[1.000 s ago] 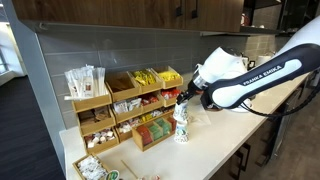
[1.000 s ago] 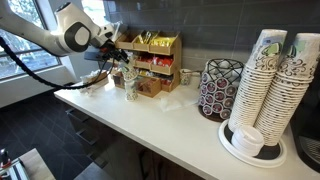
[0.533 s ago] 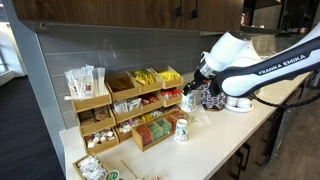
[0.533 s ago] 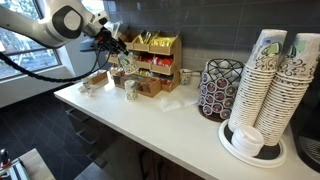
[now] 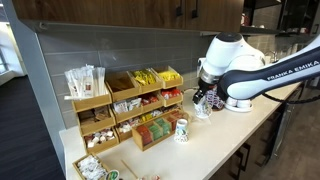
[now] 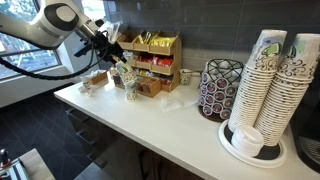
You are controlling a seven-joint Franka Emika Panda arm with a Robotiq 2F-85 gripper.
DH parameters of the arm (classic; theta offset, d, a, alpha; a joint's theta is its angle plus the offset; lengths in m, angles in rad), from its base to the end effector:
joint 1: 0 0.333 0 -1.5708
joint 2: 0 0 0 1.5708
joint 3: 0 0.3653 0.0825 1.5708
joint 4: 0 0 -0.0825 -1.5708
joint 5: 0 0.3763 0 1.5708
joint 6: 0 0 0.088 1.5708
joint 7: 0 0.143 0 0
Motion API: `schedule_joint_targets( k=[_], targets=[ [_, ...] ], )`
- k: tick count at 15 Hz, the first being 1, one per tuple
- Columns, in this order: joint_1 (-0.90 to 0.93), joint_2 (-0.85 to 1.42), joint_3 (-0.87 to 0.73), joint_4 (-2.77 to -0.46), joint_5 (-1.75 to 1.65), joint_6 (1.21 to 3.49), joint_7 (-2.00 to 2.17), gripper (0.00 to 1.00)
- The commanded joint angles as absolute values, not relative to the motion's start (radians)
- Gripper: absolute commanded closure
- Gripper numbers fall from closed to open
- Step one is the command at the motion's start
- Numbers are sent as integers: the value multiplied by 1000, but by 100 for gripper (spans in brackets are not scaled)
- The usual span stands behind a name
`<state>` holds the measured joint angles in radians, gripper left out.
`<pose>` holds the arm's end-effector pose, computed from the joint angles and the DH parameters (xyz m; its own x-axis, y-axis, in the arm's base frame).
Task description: Pick up one paper cup from the stack and place it right side up on the kitchen counter, pick up the upside down cup and place it in the paper cup to the right
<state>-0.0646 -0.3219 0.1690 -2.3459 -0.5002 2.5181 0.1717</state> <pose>0.4812 0.0510 0.5302 0.8338 0.3386 0.4361 0.1523 -0.9003 0.4079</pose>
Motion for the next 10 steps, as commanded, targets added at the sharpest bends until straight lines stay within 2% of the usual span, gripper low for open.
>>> schedule_joint_targets(
  k=[1,10],
  targets=[
    [-82,-301,195,-2364,-622,2444,181,61],
    [-26,-192,170,-2424,-786,2432,191,61]
  ],
)
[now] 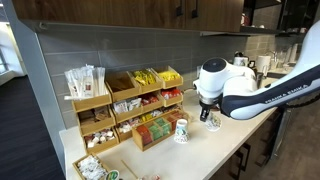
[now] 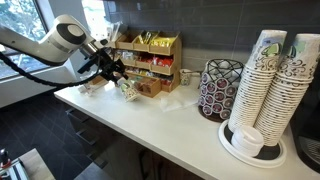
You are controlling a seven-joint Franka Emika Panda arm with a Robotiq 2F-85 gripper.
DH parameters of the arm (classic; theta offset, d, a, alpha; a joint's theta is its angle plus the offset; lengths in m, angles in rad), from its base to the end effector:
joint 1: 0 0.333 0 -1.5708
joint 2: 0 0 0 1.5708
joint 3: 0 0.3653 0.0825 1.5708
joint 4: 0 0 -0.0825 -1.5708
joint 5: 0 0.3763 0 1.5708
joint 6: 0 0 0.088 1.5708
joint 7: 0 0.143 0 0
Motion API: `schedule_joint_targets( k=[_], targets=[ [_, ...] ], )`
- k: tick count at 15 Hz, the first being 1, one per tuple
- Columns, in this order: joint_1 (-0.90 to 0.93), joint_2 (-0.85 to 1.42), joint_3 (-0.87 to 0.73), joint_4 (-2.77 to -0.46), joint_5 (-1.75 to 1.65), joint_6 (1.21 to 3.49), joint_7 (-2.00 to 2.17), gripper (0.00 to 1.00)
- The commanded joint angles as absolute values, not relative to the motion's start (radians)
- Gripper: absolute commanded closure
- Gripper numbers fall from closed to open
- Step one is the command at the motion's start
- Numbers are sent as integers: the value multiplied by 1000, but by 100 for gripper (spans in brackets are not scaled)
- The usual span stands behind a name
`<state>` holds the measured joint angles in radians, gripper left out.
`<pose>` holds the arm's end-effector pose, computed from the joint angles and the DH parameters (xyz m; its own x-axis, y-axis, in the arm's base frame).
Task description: Pick up one paper cup from the stack and place it right side up on the kitchen counter, pick up the upside down cup and place it in the paper cup to the right
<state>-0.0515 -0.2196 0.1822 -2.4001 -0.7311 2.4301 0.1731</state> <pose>0.4794 0.0475 0.4473 0.8571 0.4886 0.1633 0.3296 -0.7637 0.5551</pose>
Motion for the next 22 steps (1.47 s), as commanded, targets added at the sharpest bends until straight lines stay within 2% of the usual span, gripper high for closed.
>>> schedule_joint_targets(
  k=[1,7,19,20,21,22],
  targets=[
    [-24,-184,171,-2431,-814,2431,211,61],
    [-10,-162,148,-2456,-957,2446,298,61],
    [10,-120,91,-2470,-798,2523,253,61],
    [10,-118,89,-2472,-783,2532,248,40],
    [10,-116,88,-2473,-772,2540,240,13],
    [9,-117,87,-2472,-765,2544,234,10]
  ],
)
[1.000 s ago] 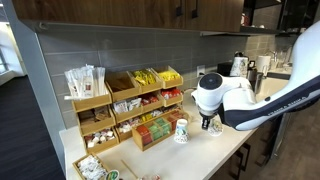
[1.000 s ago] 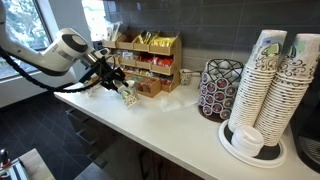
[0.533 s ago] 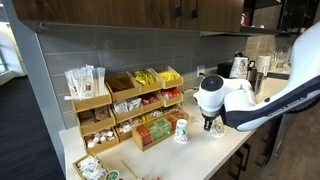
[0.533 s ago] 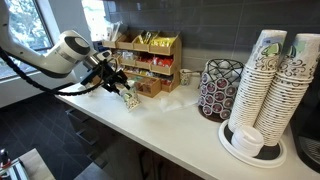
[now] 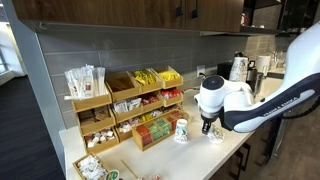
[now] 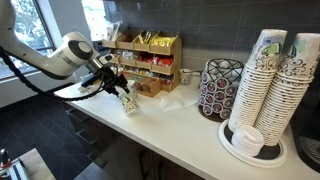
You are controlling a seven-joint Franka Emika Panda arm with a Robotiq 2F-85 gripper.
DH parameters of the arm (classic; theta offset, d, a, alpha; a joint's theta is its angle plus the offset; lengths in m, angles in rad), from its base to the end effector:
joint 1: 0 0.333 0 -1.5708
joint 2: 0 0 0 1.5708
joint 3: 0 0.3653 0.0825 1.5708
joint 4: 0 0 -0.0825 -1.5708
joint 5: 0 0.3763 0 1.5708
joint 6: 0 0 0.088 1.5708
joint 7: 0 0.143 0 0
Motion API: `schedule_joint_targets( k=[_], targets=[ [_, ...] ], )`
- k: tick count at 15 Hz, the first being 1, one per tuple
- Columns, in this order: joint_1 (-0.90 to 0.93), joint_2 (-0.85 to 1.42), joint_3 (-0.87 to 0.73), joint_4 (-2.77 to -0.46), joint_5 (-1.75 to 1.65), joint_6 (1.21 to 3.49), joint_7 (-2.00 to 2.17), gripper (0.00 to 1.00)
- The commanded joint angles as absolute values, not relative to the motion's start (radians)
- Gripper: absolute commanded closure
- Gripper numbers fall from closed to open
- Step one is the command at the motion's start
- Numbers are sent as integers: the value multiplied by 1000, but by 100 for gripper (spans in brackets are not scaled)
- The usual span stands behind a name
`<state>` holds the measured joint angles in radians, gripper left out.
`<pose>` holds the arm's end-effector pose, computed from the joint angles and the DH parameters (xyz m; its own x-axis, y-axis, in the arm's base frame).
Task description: Pick up one paper cup from the stack and place it right side up on the kitchen counter, pick up the upside down cup and place it in the paper cup to the right
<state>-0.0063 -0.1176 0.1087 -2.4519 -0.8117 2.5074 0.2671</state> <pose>0.4808 0.0396 0.3821 0.8715 0.4745 0.1240 0.3510 -0.7800 0.5181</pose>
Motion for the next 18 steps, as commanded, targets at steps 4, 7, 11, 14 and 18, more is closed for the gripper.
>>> schedule_joint_targets(
  k=[4,7,11,14,18],
  targets=[
    [7,-114,83,-2482,-735,2573,218,0],
    [6,-111,82,-2487,-722,2593,213,0],
    [6,-107,78,-2490,-700,2614,176,0],
    [6,-106,77,-2491,-681,2624,158,0],
    [4,-107,77,-2494,-643,2639,173,0]
  ],
)
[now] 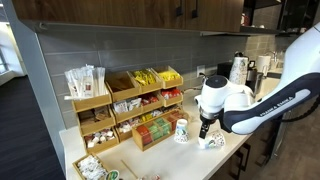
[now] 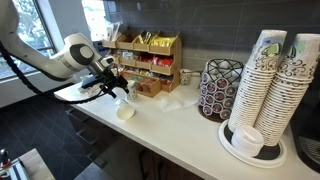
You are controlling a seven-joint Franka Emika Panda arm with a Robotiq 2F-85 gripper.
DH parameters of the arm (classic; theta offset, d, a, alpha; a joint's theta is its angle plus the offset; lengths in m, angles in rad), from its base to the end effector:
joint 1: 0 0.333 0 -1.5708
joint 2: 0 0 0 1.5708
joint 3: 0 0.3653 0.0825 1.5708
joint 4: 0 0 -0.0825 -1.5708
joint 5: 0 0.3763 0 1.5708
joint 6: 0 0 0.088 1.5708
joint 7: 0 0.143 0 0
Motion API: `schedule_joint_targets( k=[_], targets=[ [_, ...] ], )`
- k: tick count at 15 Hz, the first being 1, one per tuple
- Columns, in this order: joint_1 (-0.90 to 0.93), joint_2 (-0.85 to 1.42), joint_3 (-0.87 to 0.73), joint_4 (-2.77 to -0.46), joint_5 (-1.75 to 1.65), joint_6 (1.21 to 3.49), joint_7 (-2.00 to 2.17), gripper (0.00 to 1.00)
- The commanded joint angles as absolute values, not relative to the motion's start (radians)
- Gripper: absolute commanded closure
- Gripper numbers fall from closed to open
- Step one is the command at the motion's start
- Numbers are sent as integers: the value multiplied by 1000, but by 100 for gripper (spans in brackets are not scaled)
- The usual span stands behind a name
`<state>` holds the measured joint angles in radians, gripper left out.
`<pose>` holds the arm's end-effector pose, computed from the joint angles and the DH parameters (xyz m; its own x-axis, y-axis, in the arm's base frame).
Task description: Pick up one paper cup from the stack and place it right side up on the kitchen counter, pick up the upside down cup and place it in the paper cup to the right
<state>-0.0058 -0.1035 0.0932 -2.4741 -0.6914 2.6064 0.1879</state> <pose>0.4822 0.0442 0.3733 0.8637 0.4733 0.1731 0.3674 -0.8264 0.4267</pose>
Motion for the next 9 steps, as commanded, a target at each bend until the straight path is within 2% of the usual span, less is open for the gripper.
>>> schedule_joint_targets(
  k=[1,9],
  targets=[
    [4,-107,78,-2494,-628,2636,187,0],
    [13,-127,93,-2478,-470,2484,279,0]
  ],
)
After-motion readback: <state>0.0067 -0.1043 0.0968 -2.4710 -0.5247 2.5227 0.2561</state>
